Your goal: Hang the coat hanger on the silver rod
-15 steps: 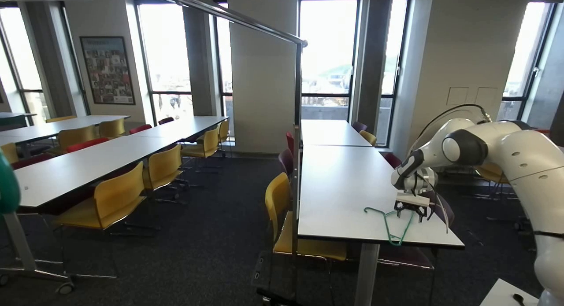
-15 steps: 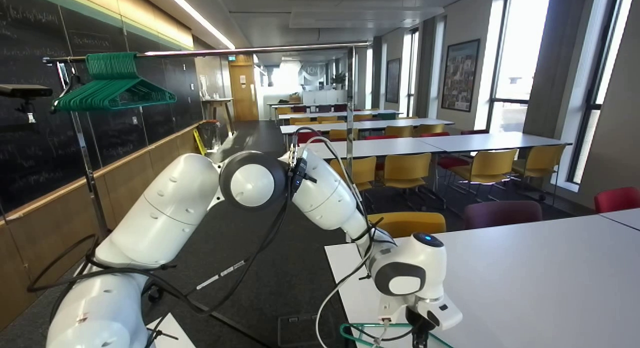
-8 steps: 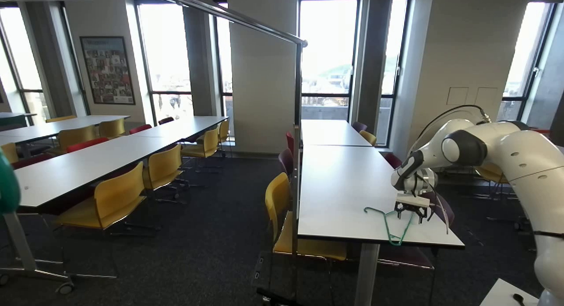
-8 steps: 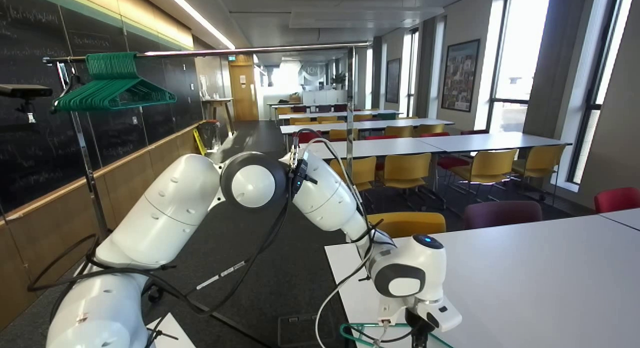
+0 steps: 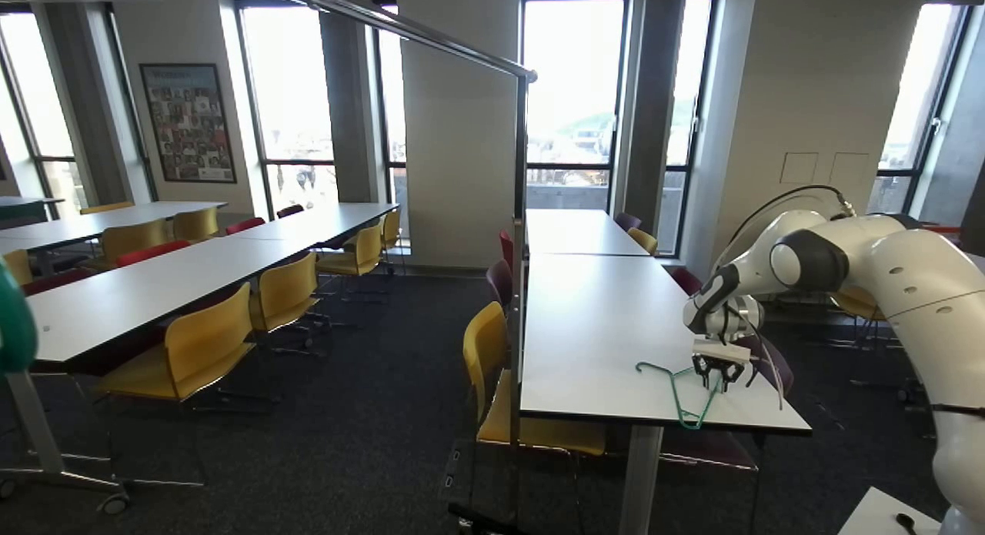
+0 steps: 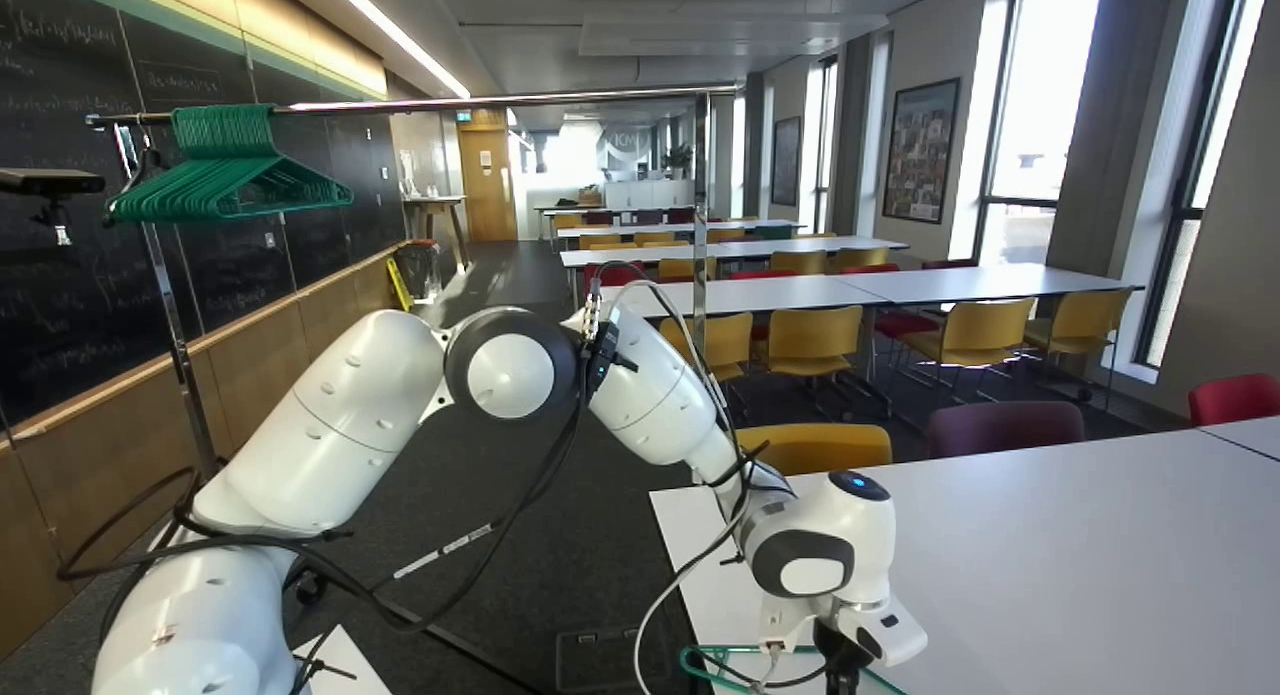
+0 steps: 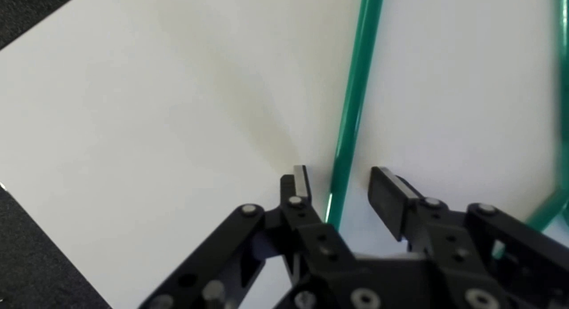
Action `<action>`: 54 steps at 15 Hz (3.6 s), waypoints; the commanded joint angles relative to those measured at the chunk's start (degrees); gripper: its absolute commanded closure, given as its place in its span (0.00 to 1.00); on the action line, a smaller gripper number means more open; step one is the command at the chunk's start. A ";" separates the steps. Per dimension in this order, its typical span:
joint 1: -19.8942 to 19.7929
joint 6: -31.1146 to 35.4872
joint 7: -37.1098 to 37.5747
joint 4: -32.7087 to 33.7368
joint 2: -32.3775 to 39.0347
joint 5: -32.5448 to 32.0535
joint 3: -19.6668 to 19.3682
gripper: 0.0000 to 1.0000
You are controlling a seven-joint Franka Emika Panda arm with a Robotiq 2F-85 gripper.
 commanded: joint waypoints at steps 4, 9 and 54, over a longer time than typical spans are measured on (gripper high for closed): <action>-1.08 -0.24 -0.46 2.31 1.14 0.76 0.11 1.00; -0.58 -0.31 0.77 2.03 0.82 0.45 -0.56 0.98; 114.17 57.18 28.23 -32.81 -10.54 49.81 -75.77 0.98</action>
